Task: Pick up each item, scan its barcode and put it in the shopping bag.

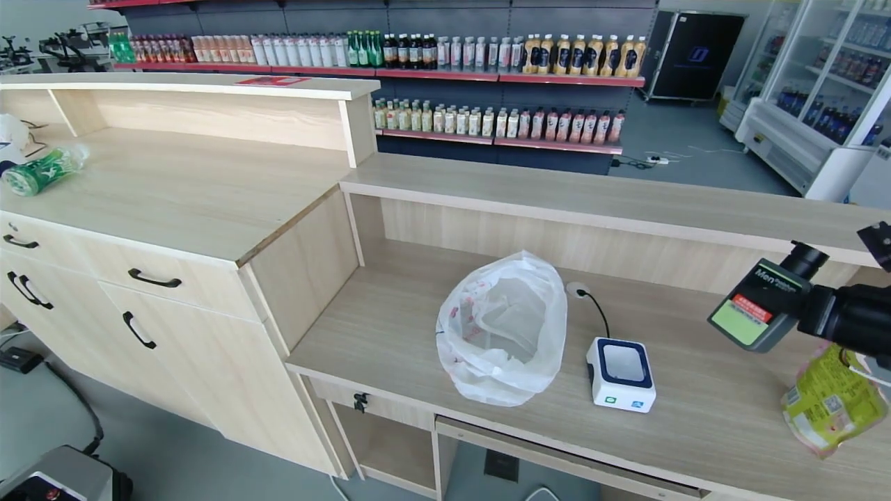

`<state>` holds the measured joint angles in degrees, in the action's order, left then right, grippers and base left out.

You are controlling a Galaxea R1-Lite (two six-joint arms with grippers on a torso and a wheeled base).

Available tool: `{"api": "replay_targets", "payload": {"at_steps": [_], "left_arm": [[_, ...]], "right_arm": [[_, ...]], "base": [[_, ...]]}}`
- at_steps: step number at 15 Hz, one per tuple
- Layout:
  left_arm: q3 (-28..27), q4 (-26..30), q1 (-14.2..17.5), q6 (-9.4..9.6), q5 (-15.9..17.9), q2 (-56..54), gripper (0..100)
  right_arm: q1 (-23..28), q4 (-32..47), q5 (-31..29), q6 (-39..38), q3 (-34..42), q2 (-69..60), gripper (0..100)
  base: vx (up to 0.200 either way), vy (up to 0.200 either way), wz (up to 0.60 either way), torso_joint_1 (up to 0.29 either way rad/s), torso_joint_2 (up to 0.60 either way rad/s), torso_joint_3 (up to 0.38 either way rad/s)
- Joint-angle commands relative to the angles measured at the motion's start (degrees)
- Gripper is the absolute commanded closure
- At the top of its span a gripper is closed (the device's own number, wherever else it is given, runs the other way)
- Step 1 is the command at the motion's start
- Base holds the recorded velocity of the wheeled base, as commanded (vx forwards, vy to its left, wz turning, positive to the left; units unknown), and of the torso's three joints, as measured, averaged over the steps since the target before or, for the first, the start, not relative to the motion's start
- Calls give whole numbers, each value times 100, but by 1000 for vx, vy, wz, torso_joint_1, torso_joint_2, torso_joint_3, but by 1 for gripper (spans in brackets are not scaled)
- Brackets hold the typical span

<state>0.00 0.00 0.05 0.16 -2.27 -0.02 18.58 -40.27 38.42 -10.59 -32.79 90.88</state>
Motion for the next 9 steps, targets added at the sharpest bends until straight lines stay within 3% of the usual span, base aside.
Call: {"api": "replay_targets", "payload": {"at_steps": [1,5,9], "left_arm": [[0,0,4,2,-2,2,0],[0,0,4,2,-2,2,0],[0,0,4,2,-2,2,0]], "right_arm": [[58,-227,25,-567,-8,510,100],[32,-359,367,-742,1,826,100],[67,-992,912,-321,36,1494,100]], "base": [[0,0,0,0,0,0],[0,0,0,0,0,0],[0,0,0,0,0,0]]}}
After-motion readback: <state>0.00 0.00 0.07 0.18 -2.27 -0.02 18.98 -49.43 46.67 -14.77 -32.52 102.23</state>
